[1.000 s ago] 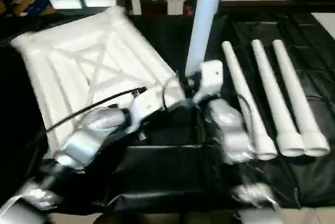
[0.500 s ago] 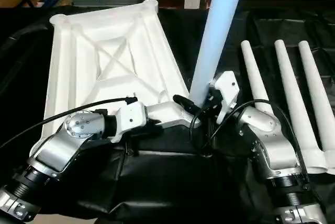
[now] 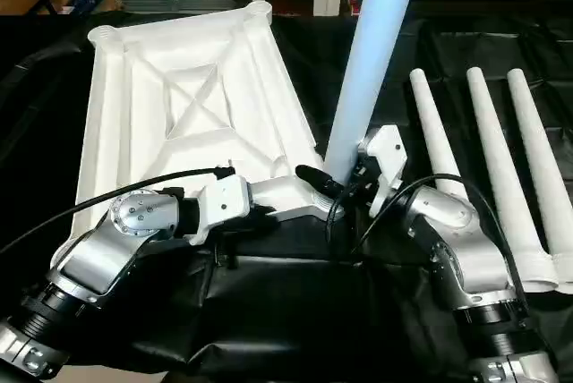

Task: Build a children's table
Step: Rotate leg to tighten

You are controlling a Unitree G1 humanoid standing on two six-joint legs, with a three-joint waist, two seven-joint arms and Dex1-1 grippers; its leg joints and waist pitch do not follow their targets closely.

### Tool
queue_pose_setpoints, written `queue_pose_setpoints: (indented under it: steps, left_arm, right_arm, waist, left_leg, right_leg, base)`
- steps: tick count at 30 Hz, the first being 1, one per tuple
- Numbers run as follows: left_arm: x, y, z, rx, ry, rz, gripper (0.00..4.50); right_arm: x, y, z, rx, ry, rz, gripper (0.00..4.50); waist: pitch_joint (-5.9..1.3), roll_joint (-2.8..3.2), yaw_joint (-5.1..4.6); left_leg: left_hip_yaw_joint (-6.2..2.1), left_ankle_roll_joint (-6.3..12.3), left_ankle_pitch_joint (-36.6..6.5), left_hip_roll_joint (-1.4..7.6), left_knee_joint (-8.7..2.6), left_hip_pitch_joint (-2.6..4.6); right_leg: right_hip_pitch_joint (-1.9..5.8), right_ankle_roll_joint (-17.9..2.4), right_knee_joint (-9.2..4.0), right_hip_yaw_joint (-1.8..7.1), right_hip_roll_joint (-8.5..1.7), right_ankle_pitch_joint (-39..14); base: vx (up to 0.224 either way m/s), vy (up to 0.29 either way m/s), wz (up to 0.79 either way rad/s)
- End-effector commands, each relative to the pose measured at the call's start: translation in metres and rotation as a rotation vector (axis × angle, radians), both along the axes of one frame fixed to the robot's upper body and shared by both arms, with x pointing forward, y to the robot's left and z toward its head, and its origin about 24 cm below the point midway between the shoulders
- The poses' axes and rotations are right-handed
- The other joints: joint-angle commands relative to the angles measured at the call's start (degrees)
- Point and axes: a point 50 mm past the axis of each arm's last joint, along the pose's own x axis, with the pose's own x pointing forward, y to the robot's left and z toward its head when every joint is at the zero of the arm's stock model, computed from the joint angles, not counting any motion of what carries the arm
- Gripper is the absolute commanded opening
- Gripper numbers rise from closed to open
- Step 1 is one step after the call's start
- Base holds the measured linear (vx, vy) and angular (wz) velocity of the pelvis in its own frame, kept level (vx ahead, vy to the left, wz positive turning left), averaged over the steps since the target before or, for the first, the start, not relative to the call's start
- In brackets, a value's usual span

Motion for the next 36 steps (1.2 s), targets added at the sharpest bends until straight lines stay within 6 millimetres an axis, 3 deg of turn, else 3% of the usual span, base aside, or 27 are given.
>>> queue_pose_setpoints:
  steps: [1,2,3,7,8,9,10,11,12,13,15,16,19,20,21,22,23,24,26,27,29,30,31,32,33,34,36]
  left_arm:
    - [-0.005,0.025,-0.025,0.071,0.107,0.063,0.00]
    - [-0.004,0.019,-0.028,0.090,0.100,0.088,0.00]
    - [-0.003,0.016,-0.029,0.097,0.099,0.099,0.00]
    - [0.000,-0.002,-0.032,0.087,0.116,0.143,0.00]
    - [0.002,-0.017,-0.033,0.082,0.121,0.180,0.00]
    - [0.004,-0.034,-0.034,0.069,0.127,0.211,0.00]
    - [0.004,-0.044,-0.033,0.057,0.130,0.223,0.00]
    - [0.004,-0.066,-0.030,0.027,0.137,0.243,0.00]
    - [0.003,-0.077,-0.028,0.006,0.139,0.240,0.00]
    - [0.003,-0.077,-0.028,0.006,0.139,0.240,0.00]
    - [0.003,-0.090,-0.022,-0.018,0.125,0.216,0.00]
    - [0.004,-0.089,-0.020,-0.021,0.117,0.208,0.00]
    - [0.007,-0.071,-0.021,-0.012,0.102,0.209,0.00]
    - [0.007,-0.070,-0.021,-0.010,0.100,0.209,0.00]
    - [0.008,-0.059,-0.022,0.000,0.093,0.206,0.00]
    - [0.008,-0.050,-0.022,0.000,0.081,0.182,0.00]
    - [0.005,-0.031,-0.023,0.004,0.071,0.129,0.00]
    - [0.003,-0.023,-0.023,0.008,0.073,0.114,0.00]
    - [0.002,-0.008,-0.023,0.025,0.078,0.107,0.00]
    - [0.001,0.005,-0.024,0.039,0.082,0.107,0.00]
    - [0.000,0.018,-0.024,0.051,0.085,0.105,0.00]
    - [0.000,0.024,-0.023,0.056,0.087,0.104,0.00]
    - [0.000,0.028,-0.023,0.060,0.088,0.105,0.00]
    - [0.000,0.031,-0.022,0.062,0.088,0.104,0.00]
    - [0.000,0.033,-0.022,0.064,0.088,0.103,0.00]
    - [-0.001,0.034,-0.021,0.063,0.088,0.096,0.00]
    - [-0.001,0.035,-0.021,0.062,0.088,0.090,0.00]
  right_arm:
    - [0.012,-0.047,0.000,-0.009,0.022,-0.336,2.04]
    - [0.021,-0.042,-0.014,-0.012,0.070,-0.498,1.99]
    - [0.023,-0.041,-0.018,-0.011,0.087,-0.554,1.99]
    - [0.033,-0.032,-0.037,0.022,0.162,-0.768,1.94]
    - [0.038,-0.022,-0.047,0.035,0.202,-0.876,1.94]
    - [0.043,-0.011,-0.054,0.061,0.234,-0.962,1.93]
    - [0.046,-0.004,-0.058,0.074,0.256,-0.981,1.93]
    - [0.051,0.012,-0.063,0.095,0.290,-1.026,1.93]
    - [0.055,0.021,-0.064,0.096,0.292,-1.029,1.93]
    - [0.055,0.021,-0.064,0.096,0.292,-1.029,1.92]
    - [0.063,0.045,-0.055,0.087,0.244,-0.915,1.92]
    - [0.065,0.051,-0.051,0.071,0.213,-0.862,1.92]
    - [0.064,0.050,-0.039,0.075,0.136,-0.735,1.92]
    - [0.063,0.049,-0.038,0.079,0.133,-0.728,1.92]
    - [0.062,0.044,-0.033,0.103,0.112,-0.682,2.45]
    - [0.059,0.037,-0.028,0.117,0.080,-0.650,2.45]
    - [0.053,0.023,-0.015,0.139,0.014,-0.560,2.45]
    - [0.049,0.018,-0.010,0.138,-0.011,-0.514,2.68]
    - [0.040,0.008,-0.001,0.126,-0.050,-0.409,2.87]
    - [0.028,-0.002,0.007,0.087,-0.066,-0.298,2.96]
    - [0.013,-0.011,0.014,0.035,-0.069,-0.176,3.14]
    - [0.005,-0.019,0.016,-0.003,-0.068,-0.139,3.24]
    - [0.000,-0.026,0.018,-0.030,-0.065,-0.124,3.33]
    - [-0.005,-0.032,0.020,-0.050,-0.061,-0.108,3.42]
    - [-0.007,-0.036,0.021,-0.060,-0.058,-0.099,3.51]
    - [-0.011,-0.040,0.021,-0.065,-0.049,-0.083,3.51]
    - [-0.014,-0.043,0.022,-0.069,-0.042,-0.070,3.51]
  waist:
    - [-3.83,-1.12,-0.08]
    - [-3.84,-1.06,-0.21]
    - [-3.65,-1.08,-0.62]
    - [-3.41,-0.96,-1.43]
    - [-3.46,-0.57,-1.69]
    - [-2.98,-0.61,-2.30]
    - [-3.00,-0.82,-2.19]
    - [-3.16,-0.89,-2.21]
    - [-2.65,-0.92,-2.47]
    - [-2.77,-0.94,-2.46]
    - [-2.28,-1.44,-2.89]
    - [-2.41,-1.33,-2.93]
    - [-2.79,-1.76,-2.87]
    - [-2.81,-1.57,-2.80]
    - [-2.84,-1.65,-2.65]
    - [-2.98,-1.61,-2.70]
    - [-2.92,-1.68,-2.51]
    - [-3.13,-1.43,-2.01]
    - [-3.22,-1.54,-2.07]
    - [-3.44,-1.24,-1.66]
    - [-3.74,-1.11,-0.85]
    - [-3.75,-1.01,-0.54]
    - [-4.12,-1.04,-0.17]
    - [-4.39,-0.97,0.19]
    - [-4.51,-0.95,0.33]
    - [-4.29,-0.85,0.36]
    - [-3.99,-1.12,0.37]
  left_leg:
    - [-2.08,7.75,-7.72,3.84,-3.60,1.82]
    - [-2.07,7.31,-8.22,3.78,-3.64,1.86]
    - [-2.15,6.31,-8.87,3.60,-3.82,1.53]
    - [-2.42,2.59,-13.90,3.56,-4.28,1.79]
    - [-2.34,1.47,-15.24,3.67,-4.40,2.05]
    - [-2.41,-0.40,-18.30,3.50,-4.68,2.04]
    - [-2.80,-2.02,-21.93,3.24,-4.84,2.46]
    - [-2.79,-2.34,-22.80,3.37,-4.81,2.64]
    - [-2.76,-2.94,-25.10,3.23,-4.93,2.74]
    - [-2.83,-3.25,-26.45,3.10,-4.87,2.97]
    - [-3.22,-3.18,-32.34,2.91,-5.23,3.24]
    - [-3.52,-3.09,-33.36,2.85,-5.27,3.50]
    - [-3.64,-1.57,-28.93,3.07,-5.63,2.44]
    - [-3.47,-1.30,-28.46,3.18,-5.59,2.54]
    - [-3.32,-0.60,-27.23,3.19,-5.54,2.44]
    - [-3.25,-0.03,-25.23,3.31,-5.55,2.06]
    - [-3.20,0.86,-24.58,3.23,-5.54,1.94]
    - [-2.93,1.82,-23.04,3.61,-5.43,2.46]
    - [-2.69,2.95,-19.56,3.51,-5.27,1.96]
    - [-2.63,3.53,-17.76,3.68,-5.10,2.14]
    - [-2.21,5.75,-12.49,3.91,-4.52,2.66]
    - [-1.92,7.61,-9.60,3.98,-4.16,2.63]
    - [-2.02,9.32,-5.63,3.85,-3.79,2.05]
    - [-1.93,10.05,-3.77,3.87,-3.53,2.30]
    - [-1.90,11.55,-0.89,3.82,-3.20,2.13]
    - [-1.83,12.38,-0.54,3.76,-3.10,1.84]
    - [-1.85,12.18,-3.09,3.80,-3.23,1.56]
  right_leg:
    - [2.79,-14.21,-2.40,1.23,-2.46,-7.69]
    - [2.71,-14.07,-2.50,1.18,-2.44,-8.76]
    - [2.65,-13.70,-2.64,1.16,-2.51,-10.94]
    - [2.44,-11.66,-3.37,1.16,-2.54,-18.30]
    - [2.12,-11.25,-3.44,1.26,-2.44,-18.92]
    - [1.70,-10.72,-3.95,1.19,-2.48,-22.83]
    - [1.89,-9.10,-4.29,0.96,-2.48,-27.30]
    - [1.75,-8.59,-4.43,1.13,-2.62,-27.46]
    - [1.18,-7.73,-4.89,1.06,-2.31,-28.69]
    - [1.18,-7.17,-4.88,0.90,-2.29,-29.65]
    - [0.83,-4.86,-5.70,0.49,-2.11,-33.45]
    - [0.98,-3.94,-5.88,0.31,-2.20,-34.72]
    - [1.94,-3.93,-5.62,0.46,-2.39,-30.17]
    - [1.67,-4.33,-5.53,0.70,-2.46,-29.39]
    - [1.77,-5.13,-5.46,0.82,-2.49,-27.60]
    - [2.08,-6.42,-5.05,0.95,-2.58,-25.07]
    - [2.34,-6.45,-5.17,0.91,-2.49,-24.16]
    - [2.18,-7.02,-5.03,1.21,-2.47,-21.38]
    - [2.47,-9.63,-4.27,1.21,-2.38,-16.94]
    - [2.82,-10.55,-4.07,1.22,-2.59,-15.78]
    - [2.81,-11.88,-3.51,1.30,-2.24,-8.29]
    - [2.73,-12.99,-2.93,1.44,-2.23,-4.25]
    - [3.30,-13.94,-2.14,1.30,-2.24,-0.12]
    - [3.14,-14.35,-1.88,1.34,-2.26,2.31]
    - [3.01,-15.22,-1.45,1.28,-2.23,5.59]
    - [2.96,-15.66,-1.49,1.22,-2.32,5.36]
    - [3.10,-15.55,-1.84,1.23,-2.64,1.44]
  base:
    - [0.000,0.000,0.00]
    - [0.000,0.000,0.00]
    - [0.000,0.000,0.00]
    - [0.000,0.000,0.00]
    - [0.000,0.000,0.00]
    - [0.000,0.000,0.00]
    - [0.000,0.000,0.00]
    - [0.000,0.000,0.00]
    - [0.000,0.000,0.00]
    - [0.000,0.000,0.00]
    - [0.000,0.000,0.00]
    - [0.000,0.000,0.00]
    - [0.000,0.000,0.00]
    - [0.000,0.000,0.00]
    - [0.000,0.000,0.00]
    - [0.000,0.000,0.00]
    - [0.000,0.000,0.00]
    - [0.000,0.000,0.00]
    - [0.000,0.000,0.00]
    - [0.000,0.000,0.00]
    - [0.038,-0.005,0.06]
    - [0.090,-0.005,0.05]
    - [0.090,-0.005,0.05]
    - [0.072,-0.003,0.00]
    - [0.000,0.000,0.00]
    - [0.000,0.000,0.00]
    - [0.000,0.000,0.00]
